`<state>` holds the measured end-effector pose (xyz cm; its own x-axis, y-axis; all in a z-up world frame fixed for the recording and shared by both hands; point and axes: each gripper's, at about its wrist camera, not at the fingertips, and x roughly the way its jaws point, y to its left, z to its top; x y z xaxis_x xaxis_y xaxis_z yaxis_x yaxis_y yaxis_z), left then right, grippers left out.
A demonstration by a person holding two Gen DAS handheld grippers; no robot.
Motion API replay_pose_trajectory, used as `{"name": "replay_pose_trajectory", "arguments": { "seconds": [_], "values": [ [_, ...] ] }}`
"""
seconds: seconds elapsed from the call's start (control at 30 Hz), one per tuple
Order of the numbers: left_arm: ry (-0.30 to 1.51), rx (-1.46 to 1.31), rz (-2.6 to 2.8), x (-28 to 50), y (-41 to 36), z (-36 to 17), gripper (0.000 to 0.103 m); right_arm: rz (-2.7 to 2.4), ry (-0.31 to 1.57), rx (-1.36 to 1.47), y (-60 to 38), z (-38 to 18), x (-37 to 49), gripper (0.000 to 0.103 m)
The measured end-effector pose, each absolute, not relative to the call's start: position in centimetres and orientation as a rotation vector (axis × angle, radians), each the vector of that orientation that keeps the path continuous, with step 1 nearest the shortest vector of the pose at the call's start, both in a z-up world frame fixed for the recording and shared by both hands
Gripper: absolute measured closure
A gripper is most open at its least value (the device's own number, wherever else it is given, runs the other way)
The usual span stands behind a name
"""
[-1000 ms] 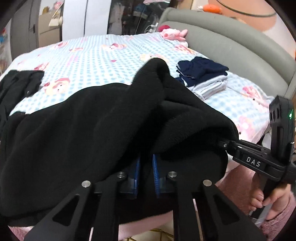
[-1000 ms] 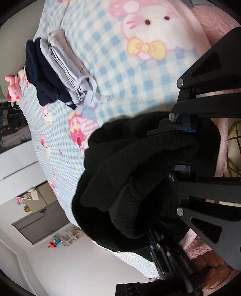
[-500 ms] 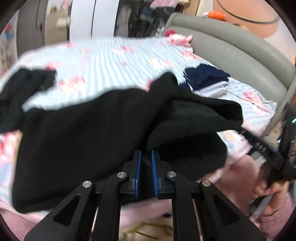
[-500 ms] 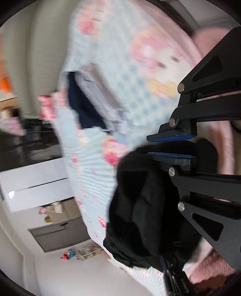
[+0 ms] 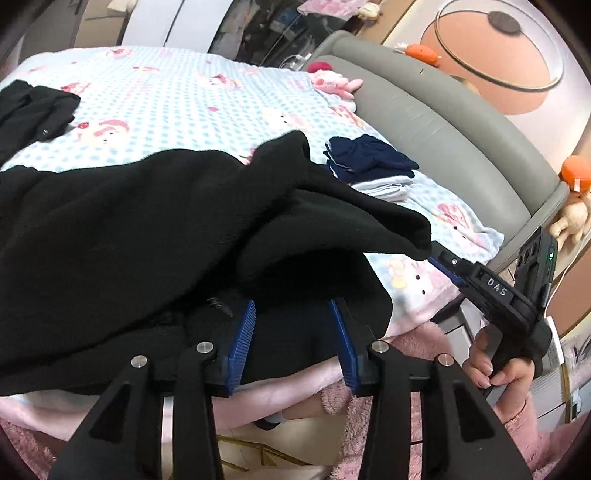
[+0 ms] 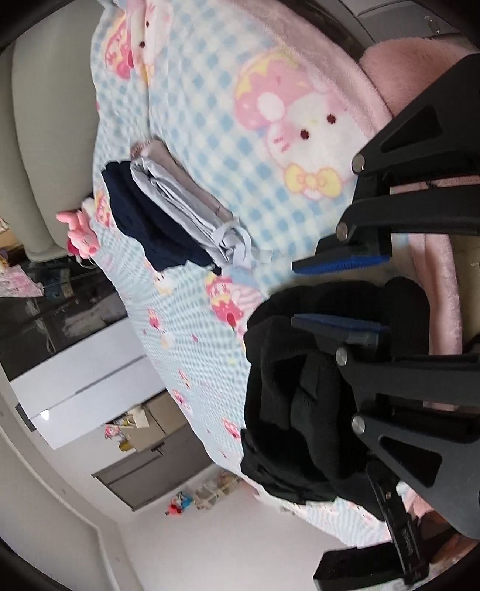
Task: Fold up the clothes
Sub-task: 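Open both grippers and press the folded jacket flat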
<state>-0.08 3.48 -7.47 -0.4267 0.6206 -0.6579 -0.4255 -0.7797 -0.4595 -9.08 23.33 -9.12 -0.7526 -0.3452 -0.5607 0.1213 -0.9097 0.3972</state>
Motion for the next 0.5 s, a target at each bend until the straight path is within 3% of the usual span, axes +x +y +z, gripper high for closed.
{"name": "replay_pose_trajectory", "arguments": {
  "seconds": [0.23, 0.3, 0.33, 0.43, 0.5],
  "values": [
    [-0.105, -1.137, 2.302, -0.5, 4.1, -6.3, 0.059, -2.619, -0.387, 0.932, 21.5, -7.9, -10.1, 0.076],
    [-0.178, -1.194, 2.204, -1.1, 3.5, -6.7, 0.053, -2.614, -0.411, 0.913, 21.6, -7.4, -10.0, 0.067],
    [-0.23, -1.215, 2.167, -1.3, 3.2, -7.0, 0.051, -2.612, -0.423, 0.903, 21.7, -7.1, -10.0, 0.058],
    [-0.402, -1.255, 2.127, -1.7, 2.2, -8.0, 0.051, -2.563, -0.435, 0.887, 21.3, -6.5, -10.5, 0.053],
    [-0.412, -1.236, 2.253, -1.2, 1.8, -8.1, 0.051, -2.537, -0.364, 0.913, 20.3, -6.7, -11.0, 0.05]
  ]
}}
